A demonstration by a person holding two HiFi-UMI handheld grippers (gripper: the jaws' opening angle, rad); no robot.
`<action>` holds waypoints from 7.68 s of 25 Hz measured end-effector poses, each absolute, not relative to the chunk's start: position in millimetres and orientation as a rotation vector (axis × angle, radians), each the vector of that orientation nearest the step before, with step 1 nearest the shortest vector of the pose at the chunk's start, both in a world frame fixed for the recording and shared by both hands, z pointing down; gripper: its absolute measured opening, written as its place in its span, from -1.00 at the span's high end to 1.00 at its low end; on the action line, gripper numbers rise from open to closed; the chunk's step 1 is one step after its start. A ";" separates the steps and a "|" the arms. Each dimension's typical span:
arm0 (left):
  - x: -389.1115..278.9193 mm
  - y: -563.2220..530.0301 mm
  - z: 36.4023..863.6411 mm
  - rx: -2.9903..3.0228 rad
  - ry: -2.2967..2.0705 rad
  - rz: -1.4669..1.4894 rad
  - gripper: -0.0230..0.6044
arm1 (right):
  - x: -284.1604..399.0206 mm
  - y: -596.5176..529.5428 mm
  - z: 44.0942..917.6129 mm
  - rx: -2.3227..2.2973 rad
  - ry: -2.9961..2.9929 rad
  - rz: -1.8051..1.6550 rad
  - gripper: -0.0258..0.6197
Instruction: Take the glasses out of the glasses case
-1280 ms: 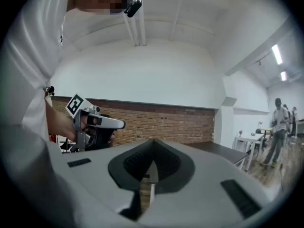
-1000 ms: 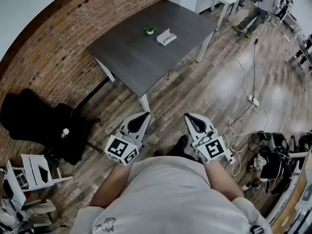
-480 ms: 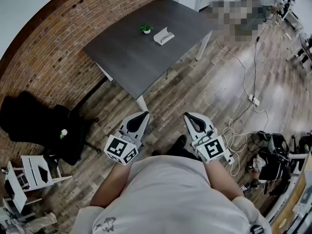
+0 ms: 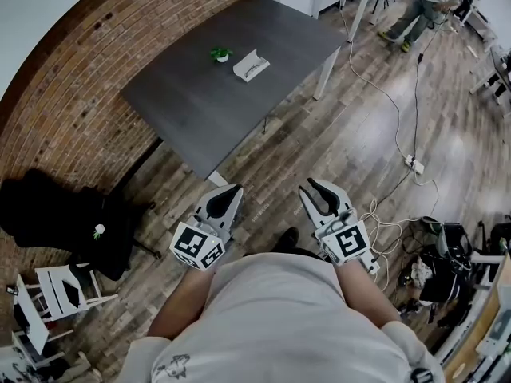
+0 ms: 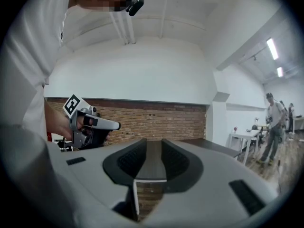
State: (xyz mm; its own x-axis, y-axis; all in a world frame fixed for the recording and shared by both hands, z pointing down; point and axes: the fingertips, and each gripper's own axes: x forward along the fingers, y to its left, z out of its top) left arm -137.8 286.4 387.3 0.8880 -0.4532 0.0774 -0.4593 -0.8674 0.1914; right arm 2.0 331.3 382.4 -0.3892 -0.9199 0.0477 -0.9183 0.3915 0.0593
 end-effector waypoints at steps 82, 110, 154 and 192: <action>-57.3 -157.7 421.2 2.670 -0.921 0.040 0.89 | 43.8 -162.8 437.2 1.042 -2.725 0.117 0.35; -12.6 -235.3 495.2 2.287 -1.404 0.122 0.89 | 69.2 -281.2 577.1 0.064 -2.518 -0.064 0.51; -19.8 -238.6 581.9 2.084 -1.404 0.197 0.89 | 64.9 -291.8 763.4 -0.247 -2.127 -0.216 0.85; -3.0 -232.6 530.9 2.221 -1.414 0.200 0.89 | 88.0 -303.3 658.9 0.009 -2.284 -0.273 0.88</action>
State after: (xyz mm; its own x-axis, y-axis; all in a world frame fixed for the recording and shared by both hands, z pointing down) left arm -3.0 -232.6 530.9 0.4508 -0.8093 0.3767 -0.8820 -0.3389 0.3274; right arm 88.0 -303.3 658.9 -0.6666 -0.0946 0.7394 0.0820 0.9766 0.1989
